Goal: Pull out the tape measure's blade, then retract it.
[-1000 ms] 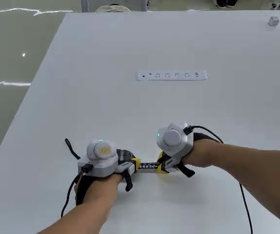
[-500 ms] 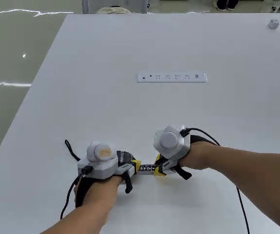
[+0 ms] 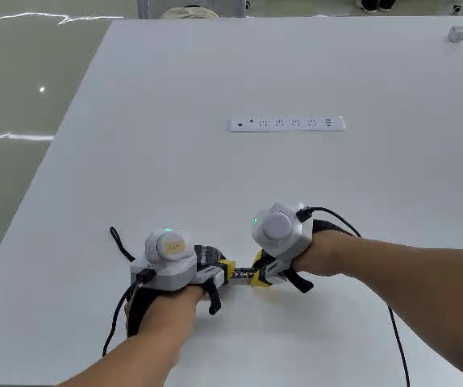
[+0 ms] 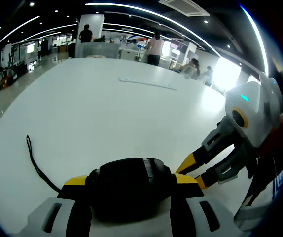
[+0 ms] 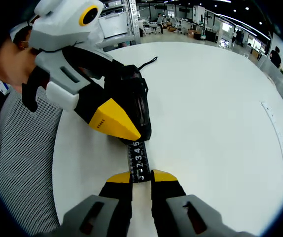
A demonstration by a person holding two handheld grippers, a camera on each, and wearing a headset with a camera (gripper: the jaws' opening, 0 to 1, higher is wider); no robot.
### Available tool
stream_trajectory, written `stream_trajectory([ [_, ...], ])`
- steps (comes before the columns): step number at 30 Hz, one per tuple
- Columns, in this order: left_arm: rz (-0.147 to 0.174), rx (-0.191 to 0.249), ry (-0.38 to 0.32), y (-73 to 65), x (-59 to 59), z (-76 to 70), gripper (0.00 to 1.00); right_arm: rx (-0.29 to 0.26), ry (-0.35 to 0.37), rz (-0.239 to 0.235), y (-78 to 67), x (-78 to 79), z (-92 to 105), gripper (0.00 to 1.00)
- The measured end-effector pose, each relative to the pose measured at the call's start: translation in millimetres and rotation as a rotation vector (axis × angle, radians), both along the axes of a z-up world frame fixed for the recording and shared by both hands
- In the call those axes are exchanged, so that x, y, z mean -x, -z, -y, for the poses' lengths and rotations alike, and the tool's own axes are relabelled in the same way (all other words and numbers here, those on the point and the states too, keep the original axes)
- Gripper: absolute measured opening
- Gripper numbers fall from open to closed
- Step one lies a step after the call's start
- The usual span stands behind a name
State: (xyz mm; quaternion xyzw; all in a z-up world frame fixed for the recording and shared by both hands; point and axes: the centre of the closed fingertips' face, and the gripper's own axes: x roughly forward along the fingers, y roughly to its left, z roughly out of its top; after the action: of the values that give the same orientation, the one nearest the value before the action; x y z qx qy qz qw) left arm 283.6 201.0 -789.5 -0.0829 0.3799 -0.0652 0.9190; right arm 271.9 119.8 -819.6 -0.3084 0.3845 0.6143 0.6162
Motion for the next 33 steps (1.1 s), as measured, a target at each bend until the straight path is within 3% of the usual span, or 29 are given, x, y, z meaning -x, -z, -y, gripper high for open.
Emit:
stream_trajectory([
  [33, 0.002, 0.011, 0.000, 0.1, -0.4, -0.6, 0.61, -0.054, -0.015, -0.010, 0.9, 3.9, -20.8, 0.14],
])
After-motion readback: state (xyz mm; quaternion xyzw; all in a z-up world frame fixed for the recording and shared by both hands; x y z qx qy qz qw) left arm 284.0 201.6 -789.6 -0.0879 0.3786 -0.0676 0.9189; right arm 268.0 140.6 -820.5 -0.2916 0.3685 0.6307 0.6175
